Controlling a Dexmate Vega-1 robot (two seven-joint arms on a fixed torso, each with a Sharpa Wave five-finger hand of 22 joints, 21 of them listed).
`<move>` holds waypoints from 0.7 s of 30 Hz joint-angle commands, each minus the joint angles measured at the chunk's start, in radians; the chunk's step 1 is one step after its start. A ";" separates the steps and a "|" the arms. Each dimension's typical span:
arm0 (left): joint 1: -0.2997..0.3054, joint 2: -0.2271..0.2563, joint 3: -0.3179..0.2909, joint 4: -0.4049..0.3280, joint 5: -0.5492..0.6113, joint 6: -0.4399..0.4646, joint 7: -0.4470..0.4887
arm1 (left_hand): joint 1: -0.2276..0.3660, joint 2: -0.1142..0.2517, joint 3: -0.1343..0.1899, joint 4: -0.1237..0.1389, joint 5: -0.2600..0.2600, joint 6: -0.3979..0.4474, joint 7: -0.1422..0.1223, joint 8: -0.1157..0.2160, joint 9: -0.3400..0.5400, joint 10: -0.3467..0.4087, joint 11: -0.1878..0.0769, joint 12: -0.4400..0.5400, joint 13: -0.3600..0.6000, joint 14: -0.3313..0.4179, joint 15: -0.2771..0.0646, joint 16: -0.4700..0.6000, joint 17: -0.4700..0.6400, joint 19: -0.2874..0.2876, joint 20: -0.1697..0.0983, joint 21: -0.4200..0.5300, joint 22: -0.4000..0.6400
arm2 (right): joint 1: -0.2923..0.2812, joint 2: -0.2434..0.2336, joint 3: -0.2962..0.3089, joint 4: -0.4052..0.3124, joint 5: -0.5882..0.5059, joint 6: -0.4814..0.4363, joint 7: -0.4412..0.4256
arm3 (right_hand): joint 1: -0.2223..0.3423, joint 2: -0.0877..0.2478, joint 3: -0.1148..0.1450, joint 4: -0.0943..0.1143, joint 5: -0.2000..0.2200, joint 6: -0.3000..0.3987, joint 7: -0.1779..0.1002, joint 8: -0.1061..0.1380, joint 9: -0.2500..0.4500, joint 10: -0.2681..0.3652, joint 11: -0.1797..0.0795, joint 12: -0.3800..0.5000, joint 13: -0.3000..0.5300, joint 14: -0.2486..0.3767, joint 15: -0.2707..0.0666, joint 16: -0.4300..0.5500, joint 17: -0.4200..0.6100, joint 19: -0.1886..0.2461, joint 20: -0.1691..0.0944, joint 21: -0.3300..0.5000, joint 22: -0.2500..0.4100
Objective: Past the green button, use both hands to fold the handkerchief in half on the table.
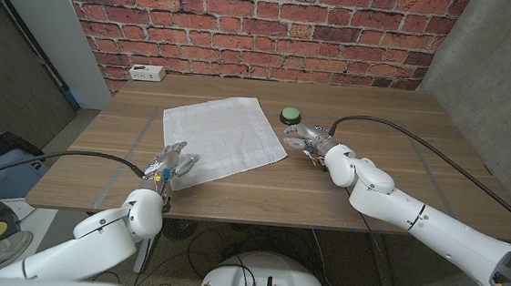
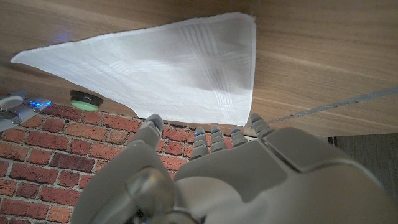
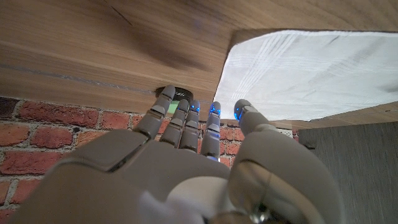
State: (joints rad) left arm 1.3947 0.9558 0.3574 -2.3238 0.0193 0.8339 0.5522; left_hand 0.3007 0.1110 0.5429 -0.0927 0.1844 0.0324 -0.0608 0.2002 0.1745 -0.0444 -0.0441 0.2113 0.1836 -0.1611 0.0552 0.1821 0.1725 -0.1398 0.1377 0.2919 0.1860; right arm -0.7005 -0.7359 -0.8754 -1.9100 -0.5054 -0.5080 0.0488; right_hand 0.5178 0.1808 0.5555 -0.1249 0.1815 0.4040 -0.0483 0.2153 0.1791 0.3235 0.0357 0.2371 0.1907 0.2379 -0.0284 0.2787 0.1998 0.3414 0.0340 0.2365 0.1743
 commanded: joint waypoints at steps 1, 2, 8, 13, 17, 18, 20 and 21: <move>-0.016 0.050 0.037 -0.048 0.007 0.103 -0.027 | 0.019 -0.001 0.003 -0.014 -0.001 0.007 -0.009 0.005 0.003 -0.003 -0.009 -0.001 0.003 -0.007 0.000 -0.003 -0.001 -0.002 0.004 -0.002 0.000 | -0.019 0.007 -0.002 -0.003 -0.048 0.019 0.027 | 0.015 0.002 0.001 -0.002 -0.002 0.008 0.001 -0.001 0.005 0.007 -0.001 0.002 0.002 0.006 -0.003 0.001 0.003 0.011 -0.002 0.002 0.004; -0.016 0.054 0.041 -0.052 0.007 0.109 -0.027 | 0.020 -0.002 0.003 -0.016 -0.001 0.007 -0.009 0.005 0.003 -0.004 -0.008 -0.001 0.003 -0.007 -0.001 -0.003 -0.001 -0.001 0.003 -0.003 0.000 | -0.020 0.008 -0.001 -0.004 -0.048 0.020 0.029 | 0.015 0.002 0.001 -0.002 -0.002 0.008 0.002 -0.002 0.005 0.007 -0.002 0.001 0.002 0.004 -0.004 0.000 0.003 0.011 -0.003 0.002 0.004; -0.039 0.059 0.079 -0.076 0.014 0.191 -0.029 | 0.040 -0.007 0.007 -0.035 -0.001 0.024 -0.012 0.009 0.003 -0.003 -0.010 -0.002 0.003 -0.007 0.002 -0.001 0.000 0.002 0.006 -0.006 0.000 | -0.020 0.012 -0.011 0.001 -0.069 0.031 0.055 | 0.020 0.002 -0.001 -0.001 -0.003 0.006 0.000 -0.006 0.005 -0.004 -0.008 -0.006 0.002 -0.007 -0.008 -0.005 0.005 0.007 -0.006 -0.001 0.004; -0.037 0.062 0.082 -0.086 0.002 0.220 -0.024 | 0.049 -0.008 0.008 -0.042 -0.002 0.032 -0.010 0.011 0.003 -0.002 -0.007 -0.002 0.003 -0.008 0.004 -0.002 0.000 -0.001 0.009 -0.009 0.000 | -0.021 0.014 -0.014 0.000 -0.090 0.027 0.069 | 0.025 0.003 -0.002 -0.001 -0.004 -0.001 -0.003 -0.011 0.006 -0.011 -0.014 -0.011 0.003 -0.017 -0.014 -0.009 0.006 0.002 -0.013 -0.005 0.005; -0.044 0.061 0.091 -0.092 -0.002 0.249 -0.017 | 0.057 -0.007 0.010 -0.048 -0.002 0.036 -0.010 0.010 0.003 0.003 -0.009 0.000 0.003 -0.008 0.005 -0.001 0.000 0.001 0.009 -0.010 0.000 | -0.018 0.016 -0.021 -0.003 -0.117 0.018 0.082 | 0.038 0.005 0.000 -0.006 -0.004 -0.012 -0.010 -0.018 0.006 -0.031 -0.024 -0.021 0.003 -0.029 -0.018 -0.016 0.007 -0.004 -0.019 -0.009 0.005; -0.048 0.059 0.096 -0.093 -0.003 0.260 -0.015 | 0.060 -0.005 0.011 -0.049 -0.002 0.037 -0.009 0.010 0.004 0.005 -0.009 0.000 0.003 -0.007 0.005 -0.001 0.000 0.003 0.009 -0.010 0.000 | -0.018 0.016 -0.022 -0.003 -0.122 0.019 0.084 | 0.041 0.005 0.001 -0.007 -0.004 -0.013 -0.010 -0.019 0.006 -0.031 -0.025 -0.022 0.003 -0.032 -0.020 -0.018 0.007 -0.006 -0.020 -0.010 0.005; -0.058 0.060 0.106 -0.096 -0.004 0.279 -0.015 | 0.065 -0.003 0.013 -0.052 -0.002 0.044 -0.011 0.011 0.004 0.007 -0.010 0.001 0.003 -0.006 0.004 0.000 0.000 0.005 0.009 -0.011 0.000 | -0.017 0.017 -0.025 -0.002 -0.133 0.019 0.091 | 0.047 0.004 0.002 -0.011 -0.004 -0.016 -0.011 -0.021 0.006 -0.037 -0.031 -0.024 0.003 -0.037 -0.021 -0.021 0.006 -0.006 -0.021 -0.011 0.005; -0.062 0.061 0.112 -0.097 -0.003 0.287 -0.013 | 0.067 -0.002 0.014 -0.052 -0.002 0.046 -0.011 0.011 0.004 0.007 -0.011 0.001 0.003 -0.006 0.003 0.000 0.000 0.005 0.008 -0.011 0.000 | -0.016 0.019 -0.027 -0.001 -0.138 0.020 0.094 | 0.051 0.003 0.002 -0.013 -0.004 -0.017 -0.011 -0.021 0.006 -0.038 -0.031 -0.025 0.003 -0.041 -0.023 -0.023 0.006 -0.006 -0.021 -0.011 0.005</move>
State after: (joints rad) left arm 1.3608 1.0110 0.4287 -2.3964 0.0260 1.0354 0.5291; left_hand 0.3553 0.1064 0.5541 -0.1369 0.1845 0.0681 -0.0714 0.2074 0.1745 -0.0438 -0.0502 0.2113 0.1836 -0.1625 0.0537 0.1821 0.1725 -0.1360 0.1412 0.2844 0.1861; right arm -0.7188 -0.7234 -0.8894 -1.9121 -0.5829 -0.4844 0.1052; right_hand 0.5559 0.1844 0.5536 -0.1301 0.1772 0.3945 -0.0576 0.1957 0.1841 0.2943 0.0070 0.2176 0.1908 0.2052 -0.0391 0.2590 0.2026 0.3303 0.0231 0.2314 0.1743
